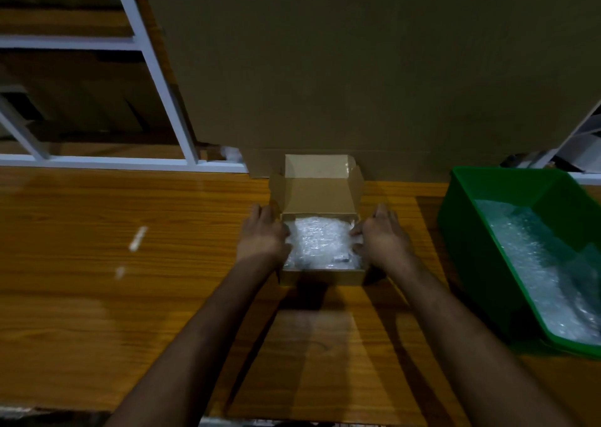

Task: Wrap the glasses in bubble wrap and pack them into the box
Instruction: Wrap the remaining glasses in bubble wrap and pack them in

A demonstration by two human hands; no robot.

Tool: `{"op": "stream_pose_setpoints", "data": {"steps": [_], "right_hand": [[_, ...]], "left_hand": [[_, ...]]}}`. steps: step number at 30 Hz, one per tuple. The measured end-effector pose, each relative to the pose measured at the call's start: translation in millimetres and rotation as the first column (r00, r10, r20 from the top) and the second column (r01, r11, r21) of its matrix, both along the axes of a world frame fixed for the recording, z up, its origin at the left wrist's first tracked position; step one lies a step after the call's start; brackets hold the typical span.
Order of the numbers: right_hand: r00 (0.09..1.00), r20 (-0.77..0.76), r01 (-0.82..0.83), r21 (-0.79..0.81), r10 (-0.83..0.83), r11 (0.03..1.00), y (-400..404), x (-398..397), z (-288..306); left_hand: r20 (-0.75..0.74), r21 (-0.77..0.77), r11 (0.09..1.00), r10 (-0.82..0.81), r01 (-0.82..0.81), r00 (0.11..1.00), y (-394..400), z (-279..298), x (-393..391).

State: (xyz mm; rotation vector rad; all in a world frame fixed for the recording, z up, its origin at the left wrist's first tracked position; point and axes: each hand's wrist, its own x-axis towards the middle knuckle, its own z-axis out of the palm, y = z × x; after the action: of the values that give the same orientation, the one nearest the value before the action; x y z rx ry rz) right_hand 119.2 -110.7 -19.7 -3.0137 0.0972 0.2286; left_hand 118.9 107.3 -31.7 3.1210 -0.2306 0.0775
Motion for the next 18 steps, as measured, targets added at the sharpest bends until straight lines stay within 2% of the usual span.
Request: {"op": "stream_pose_setpoints", "data": {"steps": [4, 8, 18], "right_hand": [[0.996, -0.077, -0.057, -0.103, 0.049, 0.993, -0.1, 3.5, 3.6], [0.989, -0.142, -0.053, -0.147, 0.032, 0.988, 6.5, 7.4, 6.2], [0.995, -0.031, -0.098, -0.198, 0.094, 0.975, -0.7, 13.3, 18.6]], "left_hand": [[0.012, 0.045, 0.998, -0.034, 0.033, 0.999, 2.2, 1.9, 1.8], [0.022, 0.106, 0.992, -0.068, 0.065, 0.997, 2.9, 3.7, 1.7], [-0.119, 0.206, 0.971, -0.102, 0.125, 0.988, -0.3, 6.0, 5.4]]}}
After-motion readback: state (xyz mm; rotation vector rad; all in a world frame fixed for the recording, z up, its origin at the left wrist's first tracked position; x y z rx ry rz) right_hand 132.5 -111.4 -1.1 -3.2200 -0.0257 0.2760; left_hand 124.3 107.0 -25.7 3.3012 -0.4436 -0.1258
